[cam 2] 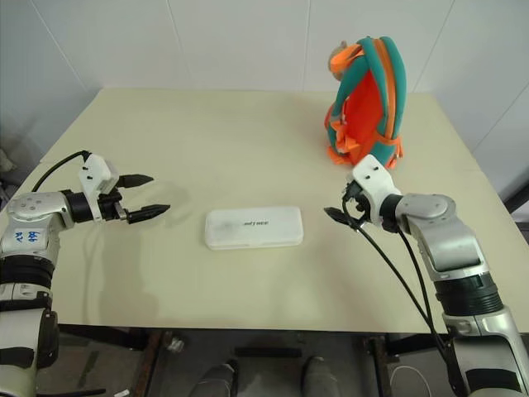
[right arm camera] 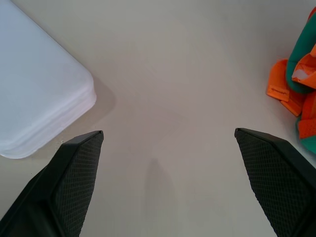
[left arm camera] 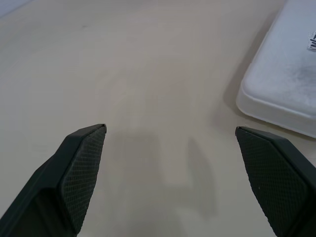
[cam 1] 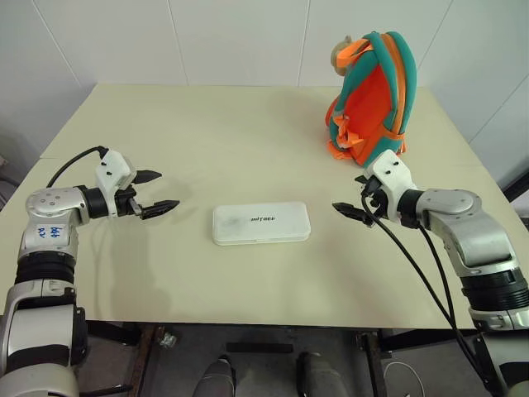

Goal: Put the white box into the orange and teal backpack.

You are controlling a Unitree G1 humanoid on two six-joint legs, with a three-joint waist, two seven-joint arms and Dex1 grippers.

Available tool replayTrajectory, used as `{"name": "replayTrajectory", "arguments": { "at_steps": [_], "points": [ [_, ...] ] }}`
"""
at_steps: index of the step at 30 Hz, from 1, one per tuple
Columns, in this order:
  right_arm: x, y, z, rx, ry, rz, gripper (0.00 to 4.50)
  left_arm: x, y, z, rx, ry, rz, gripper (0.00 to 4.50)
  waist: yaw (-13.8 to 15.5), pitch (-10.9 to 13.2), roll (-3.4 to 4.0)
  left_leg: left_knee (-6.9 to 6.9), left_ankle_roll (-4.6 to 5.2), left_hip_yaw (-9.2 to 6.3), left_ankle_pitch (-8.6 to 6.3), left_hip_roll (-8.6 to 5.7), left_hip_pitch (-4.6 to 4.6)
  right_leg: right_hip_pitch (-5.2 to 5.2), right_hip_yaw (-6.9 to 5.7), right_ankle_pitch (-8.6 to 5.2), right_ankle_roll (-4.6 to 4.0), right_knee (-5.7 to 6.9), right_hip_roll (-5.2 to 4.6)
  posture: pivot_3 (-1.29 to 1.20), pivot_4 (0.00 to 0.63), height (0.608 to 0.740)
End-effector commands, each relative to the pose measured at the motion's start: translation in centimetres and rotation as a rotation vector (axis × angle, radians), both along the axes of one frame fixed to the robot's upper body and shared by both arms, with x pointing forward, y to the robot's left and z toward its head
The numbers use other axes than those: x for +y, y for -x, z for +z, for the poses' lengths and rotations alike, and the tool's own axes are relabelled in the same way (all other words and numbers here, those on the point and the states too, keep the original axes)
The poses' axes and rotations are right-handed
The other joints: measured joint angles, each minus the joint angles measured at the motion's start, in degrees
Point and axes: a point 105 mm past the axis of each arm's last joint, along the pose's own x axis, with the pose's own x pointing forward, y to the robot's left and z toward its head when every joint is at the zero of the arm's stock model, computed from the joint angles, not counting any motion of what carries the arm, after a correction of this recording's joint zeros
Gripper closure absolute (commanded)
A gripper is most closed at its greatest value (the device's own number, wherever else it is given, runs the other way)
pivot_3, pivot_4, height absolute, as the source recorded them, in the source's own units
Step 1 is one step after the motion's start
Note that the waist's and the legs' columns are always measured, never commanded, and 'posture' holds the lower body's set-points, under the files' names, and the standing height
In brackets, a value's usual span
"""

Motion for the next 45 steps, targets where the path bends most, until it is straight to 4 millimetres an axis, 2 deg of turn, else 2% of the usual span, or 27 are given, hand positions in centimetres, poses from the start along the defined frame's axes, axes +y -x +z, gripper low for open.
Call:
{"name": "replayTrajectory", "arguments": {
  "at_steps": [1,6,10,13,24,29,35,45],
  "points": [
    [0.3,-0.9,1.0,-0.074,0.028,-0.006,0.0,-0.3,0.4,1.5,0.016,0.119,0.01,0.01,-0.09,0.0,0.0,0.0,0.0,0.0,0.0,0.0,0.0,0.0,0.0,0.0,0.0,0.0,0.0,0.0,0.15,0.74],
    [0.1,-2.1,0.1,-0.08,0.079,-0.047,0.0,-1.3,0.7,1.3,0.088,0.286,0.02,0.01,-0.05,0.0,0.0,0.03,0.0,-0.01,0.0,0.0,0.01,0.0,0.01,0.0,0.0,0.04,0.0,0.0,0.15,0.74],
    [0.6,-2.7,-1.1,-0.083,0.142,-0.049,0.0,-2.0,0.7,-1.2,0.271,0.323,0.105,0.01,-0.21,0.0,0.0,0.02,0.0,-0.01,0.0,0.0,0.02,0.0,0.02,0.0,0.0,0.04,0.01,0.0,0.15,0.74],
    [1.5,-2.8,-1.2,-0.087,0.13,-0.031,0.0,-2.6,0.9,-1.6,0.327,0.358,0.116,0.01,-0.3,0.0,0.0,0.02,-0.01,-0.01,0.0,0.01,0.03,-0.01,0.03,0.0,0.0,0.07,0.03,0.0,0.15,0.74],
    [4.2,-2.2,-1.0,-0.101,0.107,0.041,0.0,-4.4,1.5,-4.2,0.627,0.499,0.147,0.01,-0.14,0.0,0.0,0.06,-0.03,-0.01,0.02,0.01,0.04,-0.01,0.07,0.0,-0.01,0.12,0.04,0.0,0.15,0.74],
    [4.5,-2.0,-0.9,-0.106,0.103,0.048,0.0,-5.9,1.6,-4.9,0.792,0.579,0.107,0.01,-0.01,0.0,0.0,0.1,-0.03,-0.03,0.02,0.0,0.05,0.01,0.06,0.0,-0.01,0.13,0.05,0.0,0.15,0.74],
    [4.8,-1.6,-1.0,-0.109,0.099,0.066,0.0,-6.5,0.7,-5.3,0.908,0.728,0.098,0.01,0.04,0.0,0.0,0.15,-0.04,-0.03,0.02,-0.01,0.05,0.03,0.07,0.0,0.0,0.16,0.05,0.0,0.15,0.74],
    [5.3,-1.4,-0.8,-0.117,0.086,0.07,0.0,-8.5,1.2,-6.6,1.097,0.753,0.038,0.01,0.01,-0.01,-0.01,0.16,-0.05,-0.01,0.03,-0.02,0.07,0.05,0.08,0.0,0.0,0.14,0.05,0.0,0.15,0.74]
  ]
}}
